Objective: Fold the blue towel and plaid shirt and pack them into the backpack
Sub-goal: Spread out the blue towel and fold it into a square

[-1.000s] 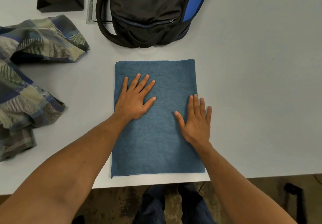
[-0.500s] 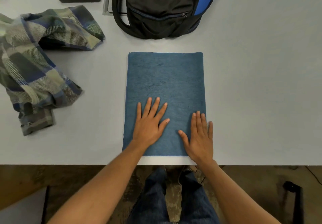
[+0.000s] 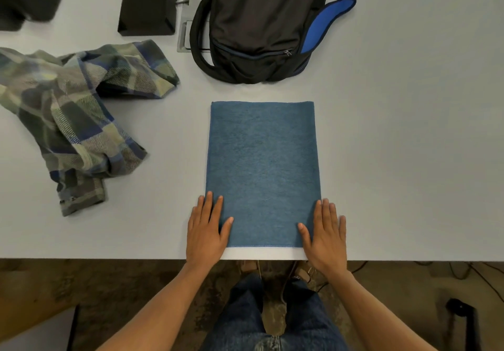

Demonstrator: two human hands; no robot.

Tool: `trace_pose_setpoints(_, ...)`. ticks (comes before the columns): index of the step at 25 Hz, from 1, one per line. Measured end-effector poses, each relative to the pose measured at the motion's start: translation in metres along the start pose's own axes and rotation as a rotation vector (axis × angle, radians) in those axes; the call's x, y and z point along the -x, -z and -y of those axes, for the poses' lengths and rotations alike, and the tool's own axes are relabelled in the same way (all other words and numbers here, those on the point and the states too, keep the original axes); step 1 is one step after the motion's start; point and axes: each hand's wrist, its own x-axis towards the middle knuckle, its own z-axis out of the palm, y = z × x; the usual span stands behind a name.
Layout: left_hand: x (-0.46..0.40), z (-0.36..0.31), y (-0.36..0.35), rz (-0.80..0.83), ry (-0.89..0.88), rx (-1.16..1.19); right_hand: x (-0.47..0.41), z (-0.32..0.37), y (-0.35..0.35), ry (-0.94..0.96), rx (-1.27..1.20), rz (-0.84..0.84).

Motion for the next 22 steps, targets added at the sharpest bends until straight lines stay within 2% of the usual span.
trace_pose_setpoints(6, 0.014, -0.027, 0.016, -0.106, 0.227, 0.323, 0.005, 0.023, 0.023, -0.135, -0.174, -0.1)
trace_pose_setpoints(12, 0.011, -0.031, 0.035, 0.031, 0.524, 0.524, 0.011, 0.027, 0.037, -0.379, -0.423, 0.022)
trace_pose_setpoints(16, 0.014, -0.025, 0.036, 0.171, 0.596, 0.656, 0.018, 0.021, 0.04, -0.367, -0.562, 0.072)
trace_pose_setpoints(22, 0.029, -0.018, 0.045, 0.129, 0.615, 0.788, 0.032, 0.01, 0.048, -0.33, -0.679, 0.071)
